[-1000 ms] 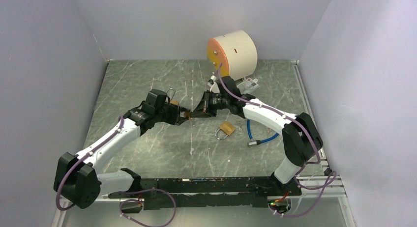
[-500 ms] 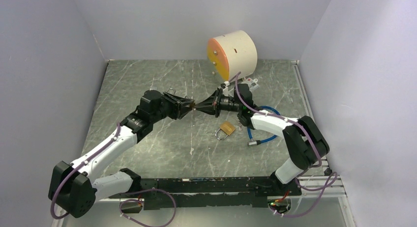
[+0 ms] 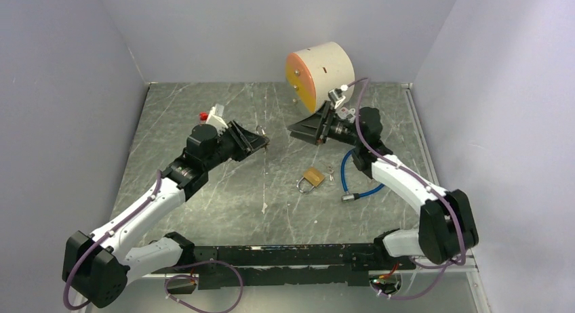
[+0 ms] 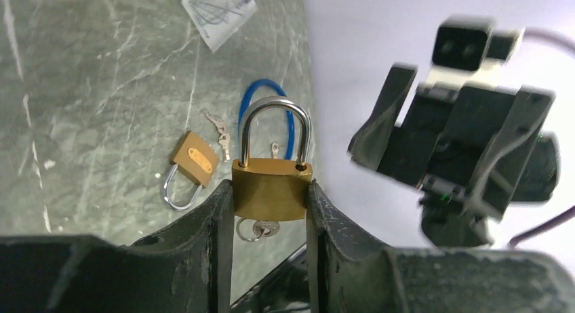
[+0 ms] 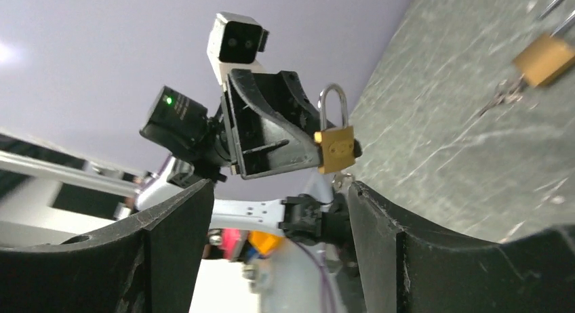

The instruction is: Unlock with the key

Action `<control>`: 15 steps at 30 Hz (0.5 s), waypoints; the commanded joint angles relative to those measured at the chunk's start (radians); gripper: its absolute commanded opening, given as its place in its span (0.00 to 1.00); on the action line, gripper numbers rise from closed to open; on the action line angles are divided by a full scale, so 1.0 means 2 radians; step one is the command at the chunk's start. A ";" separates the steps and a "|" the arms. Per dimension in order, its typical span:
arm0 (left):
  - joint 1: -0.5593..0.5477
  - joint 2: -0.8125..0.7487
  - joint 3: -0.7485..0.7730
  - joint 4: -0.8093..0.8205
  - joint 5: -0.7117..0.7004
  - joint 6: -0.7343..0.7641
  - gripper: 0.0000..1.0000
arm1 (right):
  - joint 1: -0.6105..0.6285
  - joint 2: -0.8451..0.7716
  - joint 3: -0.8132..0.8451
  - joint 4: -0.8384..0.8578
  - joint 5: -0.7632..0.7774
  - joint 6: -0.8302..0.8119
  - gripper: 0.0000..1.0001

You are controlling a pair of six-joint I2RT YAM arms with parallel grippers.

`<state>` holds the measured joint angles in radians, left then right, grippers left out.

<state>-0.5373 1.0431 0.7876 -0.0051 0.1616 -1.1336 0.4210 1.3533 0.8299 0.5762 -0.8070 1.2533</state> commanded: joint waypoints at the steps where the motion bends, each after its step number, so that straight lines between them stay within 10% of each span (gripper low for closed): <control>1: -0.002 -0.012 0.028 0.115 0.133 0.182 0.28 | -0.013 -0.043 0.027 -0.032 -0.040 -0.139 0.75; 4: -0.002 -0.002 0.050 0.164 0.271 0.246 0.27 | -0.012 -0.064 0.062 -0.088 -0.061 -0.217 0.75; 15: -0.002 0.026 0.129 0.147 0.398 0.306 0.21 | -0.008 -0.111 0.068 -0.027 -0.095 -0.240 0.57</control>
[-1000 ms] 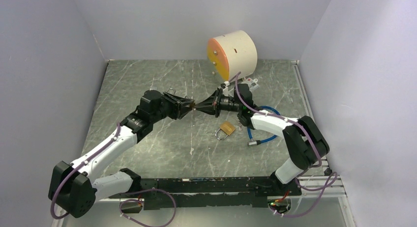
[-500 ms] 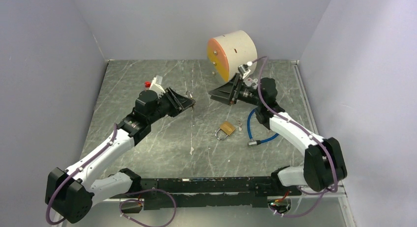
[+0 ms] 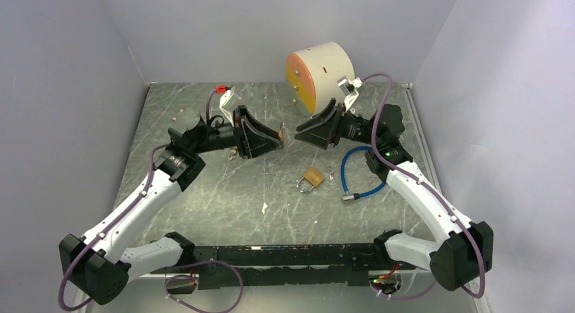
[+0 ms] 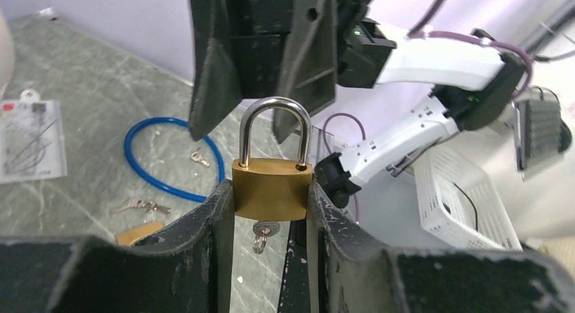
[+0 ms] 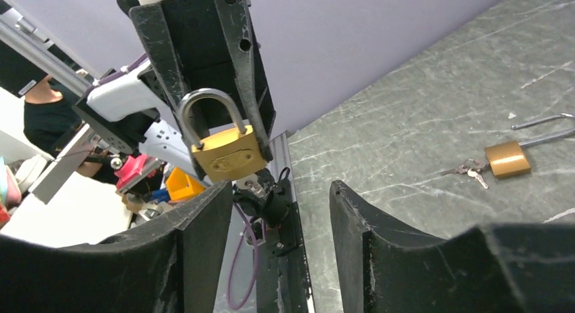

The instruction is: Unlock with the key

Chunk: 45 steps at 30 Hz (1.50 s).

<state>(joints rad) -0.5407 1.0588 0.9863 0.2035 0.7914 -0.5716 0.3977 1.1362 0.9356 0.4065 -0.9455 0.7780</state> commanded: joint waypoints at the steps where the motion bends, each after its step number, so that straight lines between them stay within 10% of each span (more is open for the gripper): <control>1: 0.000 0.026 0.033 0.051 0.095 0.013 0.21 | 0.007 -0.002 0.018 0.069 -0.027 0.003 0.56; 12: 0.000 0.054 0.039 0.068 0.123 -0.017 0.22 | 0.042 0.002 0.038 0.067 0.006 -0.007 0.54; 20: 0.000 0.036 0.044 -0.017 0.070 0.039 0.22 | 0.042 -0.003 0.085 -0.141 0.126 -0.085 0.74; 29: 0.000 0.031 0.043 -0.014 0.071 0.034 0.21 | 0.042 0.003 0.065 -0.161 0.133 -0.108 0.38; 39: 0.002 0.042 0.020 0.073 0.114 -0.038 0.21 | 0.042 0.024 0.081 -0.186 0.159 -0.110 0.22; 45: 0.004 0.034 0.026 -0.041 0.022 0.013 0.21 | 0.042 0.010 0.074 -0.171 0.159 -0.096 0.59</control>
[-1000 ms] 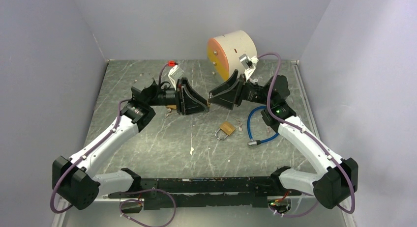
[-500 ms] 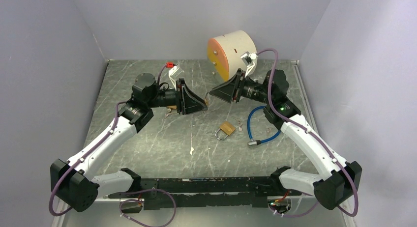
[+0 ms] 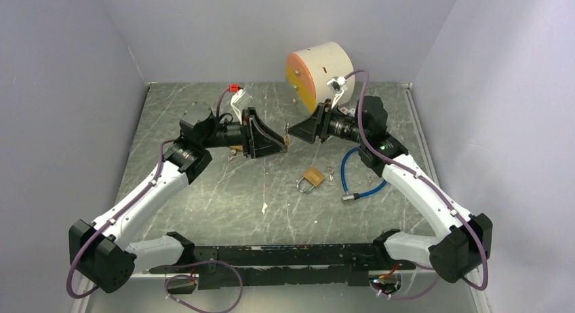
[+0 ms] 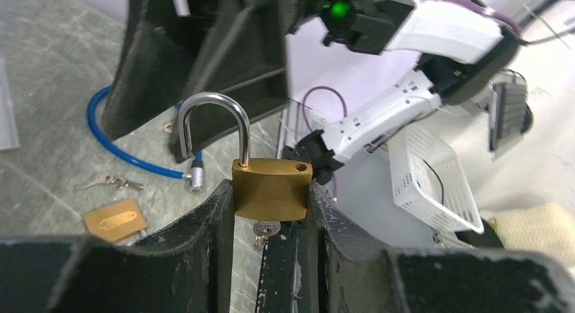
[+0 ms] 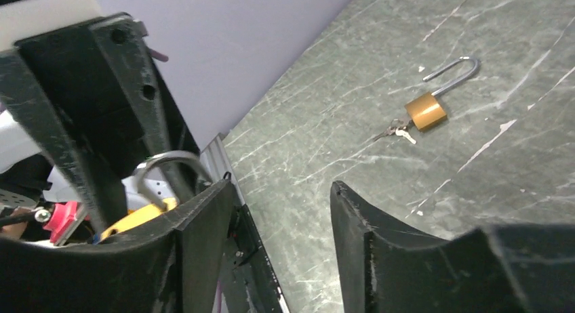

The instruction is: Unlock with the key

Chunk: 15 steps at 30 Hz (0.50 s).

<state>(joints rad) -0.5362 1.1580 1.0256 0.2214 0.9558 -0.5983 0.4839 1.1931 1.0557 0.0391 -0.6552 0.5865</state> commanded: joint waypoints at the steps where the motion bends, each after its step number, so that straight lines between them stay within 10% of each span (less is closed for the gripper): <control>1: 0.002 -0.020 0.008 -0.078 -0.092 0.037 0.22 | -0.002 -0.022 0.011 0.007 0.023 -0.004 0.61; 15: 0.076 -0.035 -0.023 -0.437 -0.562 -0.095 0.32 | -0.011 -0.020 -0.041 -0.136 0.189 -0.012 0.62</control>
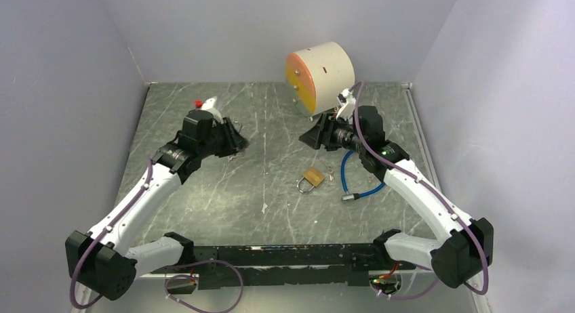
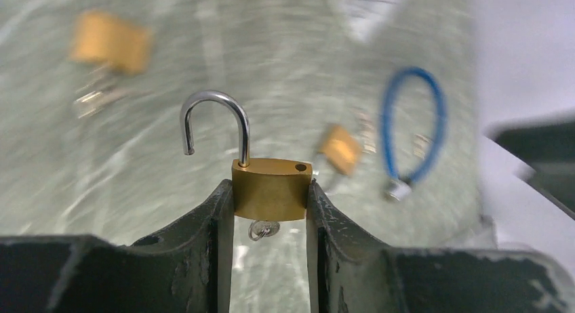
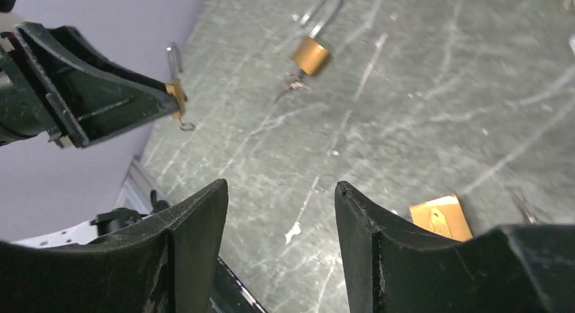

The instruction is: Unlock with the key

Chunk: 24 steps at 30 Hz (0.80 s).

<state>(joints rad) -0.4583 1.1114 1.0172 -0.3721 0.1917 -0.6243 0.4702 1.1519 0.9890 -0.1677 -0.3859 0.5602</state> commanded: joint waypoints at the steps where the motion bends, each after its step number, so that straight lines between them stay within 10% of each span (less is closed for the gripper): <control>1: 0.051 -0.011 -0.028 -0.162 -0.200 -0.098 0.32 | -0.005 0.002 -0.009 -0.036 0.058 0.003 0.62; 15: 0.245 0.097 -0.108 -0.134 -0.143 -0.091 0.31 | -0.020 0.030 -0.008 -0.072 0.082 0.028 0.61; 24: 0.270 0.214 -0.074 -0.055 -0.121 -0.060 0.41 | -0.028 0.024 -0.018 -0.095 0.095 0.024 0.61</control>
<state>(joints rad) 0.0715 1.4746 0.8093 -0.5930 -0.0837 -0.7849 0.4274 1.2163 0.9546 -0.3347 -0.2230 0.6025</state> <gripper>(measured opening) 0.396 0.613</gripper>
